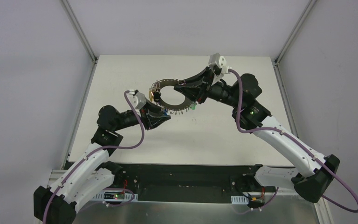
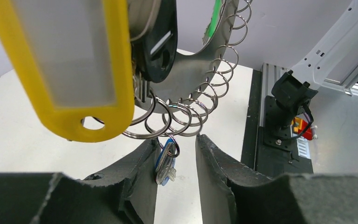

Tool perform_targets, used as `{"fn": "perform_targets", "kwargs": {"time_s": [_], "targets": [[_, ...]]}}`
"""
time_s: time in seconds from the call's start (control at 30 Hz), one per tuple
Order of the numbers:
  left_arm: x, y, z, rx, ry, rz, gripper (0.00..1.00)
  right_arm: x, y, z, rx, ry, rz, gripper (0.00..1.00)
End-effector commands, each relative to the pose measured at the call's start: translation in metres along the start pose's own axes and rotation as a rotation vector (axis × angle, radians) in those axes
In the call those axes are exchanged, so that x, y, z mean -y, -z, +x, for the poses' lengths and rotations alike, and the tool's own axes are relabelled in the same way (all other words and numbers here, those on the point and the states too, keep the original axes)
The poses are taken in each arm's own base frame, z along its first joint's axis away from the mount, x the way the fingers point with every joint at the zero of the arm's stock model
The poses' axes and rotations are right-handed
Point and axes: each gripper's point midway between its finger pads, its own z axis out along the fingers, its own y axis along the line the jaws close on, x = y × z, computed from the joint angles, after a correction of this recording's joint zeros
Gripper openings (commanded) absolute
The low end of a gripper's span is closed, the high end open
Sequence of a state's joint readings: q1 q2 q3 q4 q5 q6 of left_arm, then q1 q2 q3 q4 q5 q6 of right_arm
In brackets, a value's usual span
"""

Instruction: Remove the keys from the keyring

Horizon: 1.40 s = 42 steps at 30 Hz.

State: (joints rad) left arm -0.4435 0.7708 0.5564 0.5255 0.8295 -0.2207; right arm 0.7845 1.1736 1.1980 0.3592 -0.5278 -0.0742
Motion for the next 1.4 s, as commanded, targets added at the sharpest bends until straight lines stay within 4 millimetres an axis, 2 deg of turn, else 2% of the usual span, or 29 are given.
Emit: {"fn": "perform_targets", "kwargs": {"time_s": [0.0,0.47,0.63,0.73,0.83,1.0,1.1,1.2,1.23,1.27,1.3,1.37], "targets": [[0.004,-0.001,-0.017,0.034,-0.051,0.023,0.35,-0.016,0.005,-0.055,0.150,0.094,-0.033,0.00],[-0.004,-0.002,-0.010,-0.004,-0.026,-0.007,0.39,-0.021,0.008,-0.064,0.167,0.095,-0.043,0.00],[-0.004,-0.002,-0.011,-0.008,-0.031,-0.012,0.21,-0.021,0.009,-0.061,0.163,0.092,-0.040,0.00],[-0.005,-0.001,-0.011,-0.016,-0.032,-0.016,0.03,-0.020,0.010,-0.059,0.161,0.092,-0.033,0.00],[-0.006,-0.001,-0.011,-0.022,-0.028,-0.026,0.00,-0.015,0.014,-0.053,0.157,0.093,-0.003,0.00],[-0.023,0.001,0.002,-0.089,0.020,-0.118,0.00,0.016,0.036,-0.028,0.179,0.083,0.200,0.00],[-0.034,0.000,0.019,-0.180,0.083,-0.163,0.00,0.044,0.053,0.002,0.175,0.044,0.368,0.00],[-0.041,-0.003,0.037,-0.283,0.177,-0.176,0.00,0.077,0.074,0.039,0.150,-0.039,0.574,0.01],[-0.043,-0.003,0.042,-0.314,0.202,-0.183,0.00,0.087,0.082,0.052,0.141,-0.064,0.637,0.08],[-0.047,-0.002,0.050,-0.356,0.229,-0.197,0.00,0.093,0.088,0.068,0.119,-0.077,0.676,0.20],[-0.049,-0.001,0.057,-0.395,0.250,-0.212,0.00,0.095,0.094,0.081,0.110,-0.115,0.705,0.31],[-0.057,0.004,0.071,-0.473,0.268,-0.254,0.00,0.097,0.106,0.105,0.088,-0.157,0.742,0.45]]}}
